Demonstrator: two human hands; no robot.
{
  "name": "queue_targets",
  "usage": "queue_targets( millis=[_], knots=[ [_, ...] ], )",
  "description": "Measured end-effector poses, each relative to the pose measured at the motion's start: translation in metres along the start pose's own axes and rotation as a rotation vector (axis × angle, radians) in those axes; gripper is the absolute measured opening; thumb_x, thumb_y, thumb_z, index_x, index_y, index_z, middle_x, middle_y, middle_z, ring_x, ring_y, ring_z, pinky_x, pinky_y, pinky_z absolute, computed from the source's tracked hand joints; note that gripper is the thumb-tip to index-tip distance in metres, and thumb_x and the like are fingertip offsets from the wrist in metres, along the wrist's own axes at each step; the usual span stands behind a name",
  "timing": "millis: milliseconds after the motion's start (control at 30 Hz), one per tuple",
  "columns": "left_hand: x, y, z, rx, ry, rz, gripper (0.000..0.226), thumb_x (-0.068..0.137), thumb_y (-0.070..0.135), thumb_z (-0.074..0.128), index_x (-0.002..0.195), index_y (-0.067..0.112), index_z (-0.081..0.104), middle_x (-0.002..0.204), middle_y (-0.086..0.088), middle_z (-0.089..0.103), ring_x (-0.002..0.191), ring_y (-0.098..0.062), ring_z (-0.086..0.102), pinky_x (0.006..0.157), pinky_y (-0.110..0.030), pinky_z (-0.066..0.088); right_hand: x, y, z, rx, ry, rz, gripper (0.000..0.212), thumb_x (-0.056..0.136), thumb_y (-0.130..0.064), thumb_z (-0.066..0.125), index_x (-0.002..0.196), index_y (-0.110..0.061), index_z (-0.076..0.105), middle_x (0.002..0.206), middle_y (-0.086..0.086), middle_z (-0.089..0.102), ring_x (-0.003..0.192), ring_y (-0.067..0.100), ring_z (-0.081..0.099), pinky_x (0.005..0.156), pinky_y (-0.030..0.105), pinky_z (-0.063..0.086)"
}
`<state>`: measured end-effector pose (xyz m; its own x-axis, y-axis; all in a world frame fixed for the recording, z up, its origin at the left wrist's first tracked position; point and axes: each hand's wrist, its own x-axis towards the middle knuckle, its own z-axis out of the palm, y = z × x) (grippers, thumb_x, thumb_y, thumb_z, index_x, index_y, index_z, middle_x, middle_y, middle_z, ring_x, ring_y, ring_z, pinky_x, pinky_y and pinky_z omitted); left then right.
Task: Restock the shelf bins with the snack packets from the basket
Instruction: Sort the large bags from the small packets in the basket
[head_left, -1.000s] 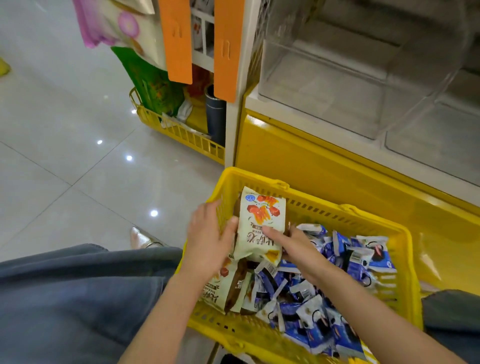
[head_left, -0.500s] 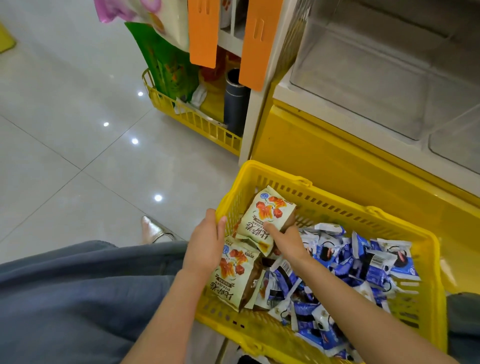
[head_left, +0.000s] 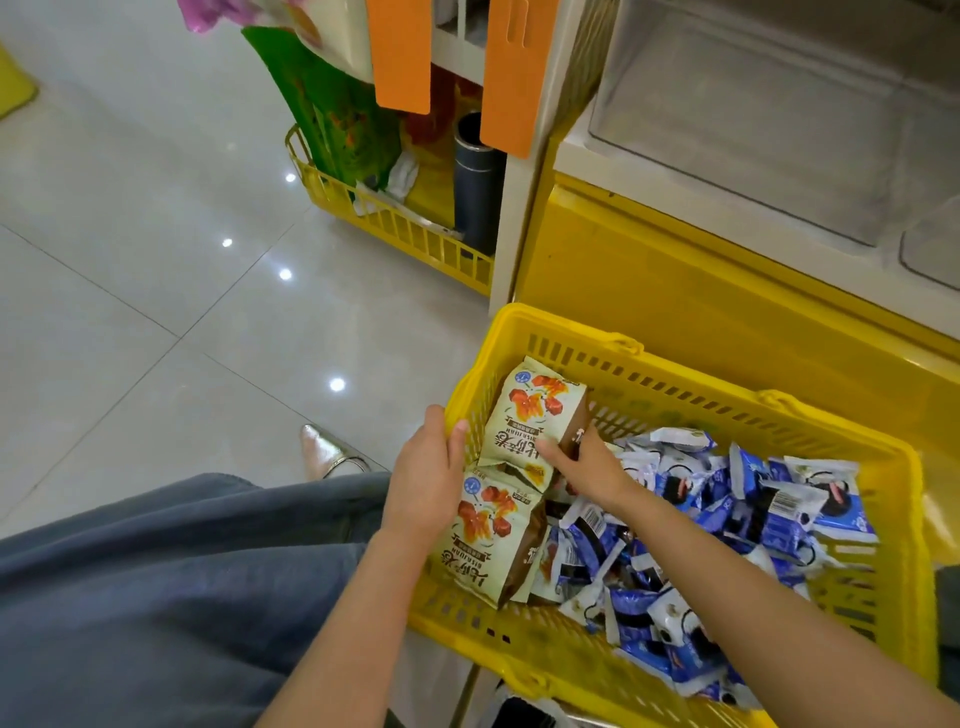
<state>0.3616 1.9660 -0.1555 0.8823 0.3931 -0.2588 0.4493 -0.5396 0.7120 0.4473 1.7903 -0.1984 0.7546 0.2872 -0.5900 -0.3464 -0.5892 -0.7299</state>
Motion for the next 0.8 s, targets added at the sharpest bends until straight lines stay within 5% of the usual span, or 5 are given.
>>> queue_targets(
  millis=[133, 300, 433, 667, 800],
  knots=[
    [0.000, -0.002, 0.001, 0.018, 0.025, 0.012, 0.023, 0.096, 0.045, 0.028, 0.101, 0.024, 0.036, 0.081, 0.007, 0.056, 0.068, -0.006, 0.057, 0.049, -0.016, 0.036, -0.029, 0.023, -0.012, -0.073, 0.033, -0.140, 0.054, 0.090, -0.029, 0.060, 0.136, -0.022, 0.034, 0.125, -0.009, 0.048, 0.117, 0.010, 0.049, 0.095, 0.029, 0.043],
    [-0.006, 0.010, 0.001, 0.189, 0.137, -0.003, 0.033, 0.099, 0.034, 0.033, 0.123, 0.014, 0.042, 0.115, -0.006, 0.050, 0.100, -0.021, 0.053, 0.085, -0.037, 0.043, -0.054, 0.077, -0.015, -0.636, -0.163, -0.162, 0.060, 0.092, -0.028, 0.058, 0.145, -0.019, 0.031, 0.152, -0.002, 0.027, 0.139, 0.015, 0.025, 0.113, 0.028, 0.023],
    [-0.025, 0.037, 0.007, 0.249, 0.305, 0.226, 0.025, 0.095, 0.019, 0.041, 0.117, 0.012, 0.049, 0.114, -0.005, 0.051, 0.103, -0.020, 0.047, 0.089, -0.033, 0.037, -0.063, 0.081, -0.022, -0.711, -0.070, -0.154, 0.045, 0.084, -0.040, 0.065, 0.122, -0.020, 0.052, 0.123, -0.001, 0.046, 0.116, 0.014, 0.044, 0.091, 0.023, 0.038],
    [-0.065, 0.058, 0.055, -0.054, -0.529, 0.209, 0.050, 0.090, 0.036, 0.056, 0.134, 0.027, 0.034, 0.128, 0.014, 0.037, 0.115, 0.001, 0.038, 0.095, -0.013, 0.031, -0.094, 0.044, -0.050, -0.353, 0.145, -0.249, 0.030, 0.078, -0.049, 0.068, 0.079, -0.028, 0.048, 0.065, -0.012, 0.047, 0.055, 0.000, 0.046, 0.050, 0.016, 0.034],
    [-0.073, 0.059, 0.062, -0.257, -0.579, 0.122, 0.044, 0.086, 0.029, 0.064, 0.124, 0.027, 0.042, 0.105, 0.021, 0.058, 0.092, 0.008, 0.058, 0.077, -0.010, 0.046, -0.102, 0.020, -0.053, 0.122, 0.052, -0.259, 0.022, 0.087, -0.047, 0.052, 0.068, -0.037, 0.056, 0.059, -0.020, 0.053, 0.057, -0.006, 0.049, 0.057, 0.008, 0.040]
  ],
)
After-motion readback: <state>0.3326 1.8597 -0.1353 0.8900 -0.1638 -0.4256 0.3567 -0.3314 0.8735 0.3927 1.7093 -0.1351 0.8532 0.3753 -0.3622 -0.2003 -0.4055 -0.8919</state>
